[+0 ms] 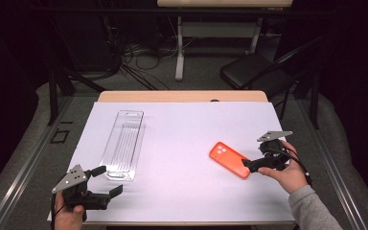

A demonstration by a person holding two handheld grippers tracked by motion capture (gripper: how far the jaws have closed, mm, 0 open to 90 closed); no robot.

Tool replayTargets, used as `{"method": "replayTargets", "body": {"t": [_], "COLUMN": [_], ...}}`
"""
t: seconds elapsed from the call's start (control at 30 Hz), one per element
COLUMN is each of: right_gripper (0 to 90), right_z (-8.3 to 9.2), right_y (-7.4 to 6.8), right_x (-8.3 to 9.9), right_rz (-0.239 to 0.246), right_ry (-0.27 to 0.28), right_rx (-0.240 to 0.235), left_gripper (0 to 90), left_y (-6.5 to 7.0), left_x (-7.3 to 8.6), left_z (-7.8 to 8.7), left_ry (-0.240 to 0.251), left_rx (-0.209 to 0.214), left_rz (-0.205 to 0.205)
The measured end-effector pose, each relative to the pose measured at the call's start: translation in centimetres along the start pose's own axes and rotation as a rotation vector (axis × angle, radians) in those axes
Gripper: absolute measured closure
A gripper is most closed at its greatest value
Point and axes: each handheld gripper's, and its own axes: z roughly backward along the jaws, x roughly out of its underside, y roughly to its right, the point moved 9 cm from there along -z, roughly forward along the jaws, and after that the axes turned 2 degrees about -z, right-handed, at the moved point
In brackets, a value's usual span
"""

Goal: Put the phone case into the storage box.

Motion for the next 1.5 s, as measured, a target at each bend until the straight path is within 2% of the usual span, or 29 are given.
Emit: {"method": "replayTargets", "body": {"t": [0.13,0.23,0.47,0.6,0.63,0.77,1.2,1.37,1.43,1.5], "right_gripper": [3.0,2.6,2.5,4.4,8.2,13.4,29.8,30.2,32.8,34.3], "right_z": [-0.2,-0.3,-0.6,-0.7,-0.6,-0.6,-1.5,-2.1,-2.6,-2.8], "right_y": [0.1,0.2,0.4,0.5,0.6,0.6,0.3,0.0,-0.1,-0.1], "right_x": [-0.3,-0.5,-0.9,-1.3,-1.6,-1.9,-3.9,-4.0,-4.0,-4.0], "right_rz": [-0.013,-0.021,-0.004,0.016,0.028,0.054,0.152,0.172,0.198,0.205], "right_ry": [-0.009,-0.012,-0.041,-0.053,-0.056,-0.074,-0.163,-0.208,-0.237,-0.238], "right_rx": [0.003,-0.004,0.001,0.009,0.008,0.008,-0.007,-0.015,-0.008,-0.007], "left_gripper": [0.6,0.7,0.7,0.7,0.7,0.7,0.8,0.8,0.8,0.8], "left_y": [0.0,-0.1,0.7,1.2,1.4,1.7,1.9,1.8,1.8,1.7], "left_x": [-0.1,-0.3,-0.7,-0.7,-0.7,-0.9,-0.8,-0.7,-0.7,-0.7], "left_z": [-0.1,-0.1,0.0,-0.3,-0.4,-0.4,-0.5,-0.5,-0.5,-0.5], "left_ry": [-0.006,-0.014,-0.029,-0.044,-0.048,-0.037,-0.034,-0.041,-0.039,-0.037], "left_rx": [0.001,-0.024,-0.022,-0.020,-0.019,-0.019,-0.008,-0.007,-0.008,-0.008], "left_rz": [0.007,0.018,-0.011,-0.029,-0.036,-0.049,-0.043,-0.040,-0.039,-0.039]}}
